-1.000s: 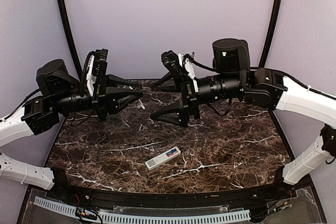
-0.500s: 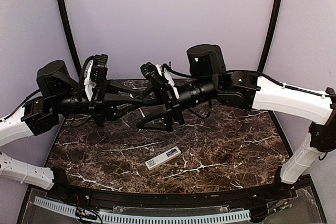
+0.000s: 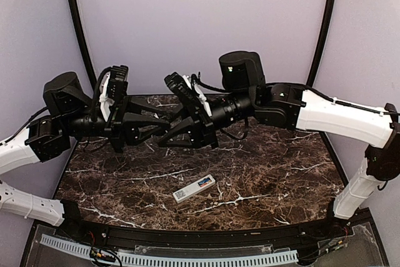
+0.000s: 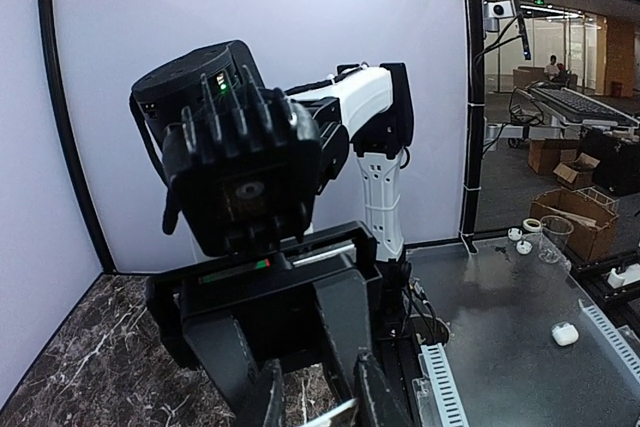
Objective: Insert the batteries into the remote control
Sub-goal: Pass from the left arm to the right, then pass from the right arm to the left
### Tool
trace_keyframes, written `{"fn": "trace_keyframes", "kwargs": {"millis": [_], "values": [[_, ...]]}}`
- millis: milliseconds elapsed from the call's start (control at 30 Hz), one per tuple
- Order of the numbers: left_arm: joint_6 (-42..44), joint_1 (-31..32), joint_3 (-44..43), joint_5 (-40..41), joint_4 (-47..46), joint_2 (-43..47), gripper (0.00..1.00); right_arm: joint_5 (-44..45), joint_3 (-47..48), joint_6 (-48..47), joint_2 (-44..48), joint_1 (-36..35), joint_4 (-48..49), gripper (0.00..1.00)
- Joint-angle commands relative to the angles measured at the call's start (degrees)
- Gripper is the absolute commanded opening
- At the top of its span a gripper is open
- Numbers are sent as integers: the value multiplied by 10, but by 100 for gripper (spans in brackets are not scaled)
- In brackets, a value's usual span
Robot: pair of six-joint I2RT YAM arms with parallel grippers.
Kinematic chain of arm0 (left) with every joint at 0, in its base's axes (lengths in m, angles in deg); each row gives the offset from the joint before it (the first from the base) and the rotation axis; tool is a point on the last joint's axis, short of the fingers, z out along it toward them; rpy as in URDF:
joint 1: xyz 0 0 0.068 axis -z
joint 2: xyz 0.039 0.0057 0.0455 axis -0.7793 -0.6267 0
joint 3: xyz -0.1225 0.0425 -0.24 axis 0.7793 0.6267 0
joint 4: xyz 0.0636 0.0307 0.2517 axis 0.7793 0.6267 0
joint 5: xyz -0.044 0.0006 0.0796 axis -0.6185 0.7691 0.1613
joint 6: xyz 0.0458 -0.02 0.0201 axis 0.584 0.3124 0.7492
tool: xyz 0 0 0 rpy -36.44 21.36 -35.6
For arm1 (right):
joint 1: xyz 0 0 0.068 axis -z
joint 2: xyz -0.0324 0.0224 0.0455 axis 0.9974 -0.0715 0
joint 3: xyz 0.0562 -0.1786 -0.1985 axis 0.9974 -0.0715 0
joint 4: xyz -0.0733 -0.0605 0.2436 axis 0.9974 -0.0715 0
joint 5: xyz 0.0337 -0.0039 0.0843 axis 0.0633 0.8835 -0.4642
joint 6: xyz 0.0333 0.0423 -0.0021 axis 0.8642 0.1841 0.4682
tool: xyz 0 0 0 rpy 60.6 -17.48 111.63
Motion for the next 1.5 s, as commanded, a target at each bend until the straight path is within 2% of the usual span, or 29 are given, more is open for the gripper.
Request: {"fn": "trace_keyframes", "kwargs": {"millis": [0,67,133,233,333,433,500,733,800,900,1000,1067,1200,1333,1467], "values": [[3,3,0,21,-11,11,0,0,20,0,-1,0,-5,21],[2,3,1,36,-10,12,0,11,18,-1,3,0,-8,19],[2,3,2,54,-10,12,5,24,13,-3,8,0,-7,16],[2,3,4,81,-11,13,23,51,5,-3,15,0,-4,14],[1,3,5,93,-12,13,34,81,-3,-3,22,0,-6,13],[-2,3,5,97,-16,15,58,109,-8,-8,30,0,-15,13],[-5,3,5,97,-18,20,67,133,-10,-15,34,0,-24,13],[-21,3,8,120,-9,40,81,226,-6,-40,38,0,-51,12],[-40,4,4,149,14,51,82,288,-2,-47,39,-2,-62,12],[-86,3,-14,234,50,57,79,426,-7,-71,43,-15,-51,12],[-135,3,-28,320,89,43,68,577,-10,-97,33,-34,-14,11],[-162,3,-36,344,102,26,62,641,-4,-115,18,-46,7,11],[-181,2,-53,359,117,-8,56,678,1,-136,0,-63,44,10],[-188,2,-65,391,114,-22,48,679,0,-142,-6,-73,56,10],[-183,3,-64,382,92,-28,40,685,3,-146,-12,-79,54,10]]}}
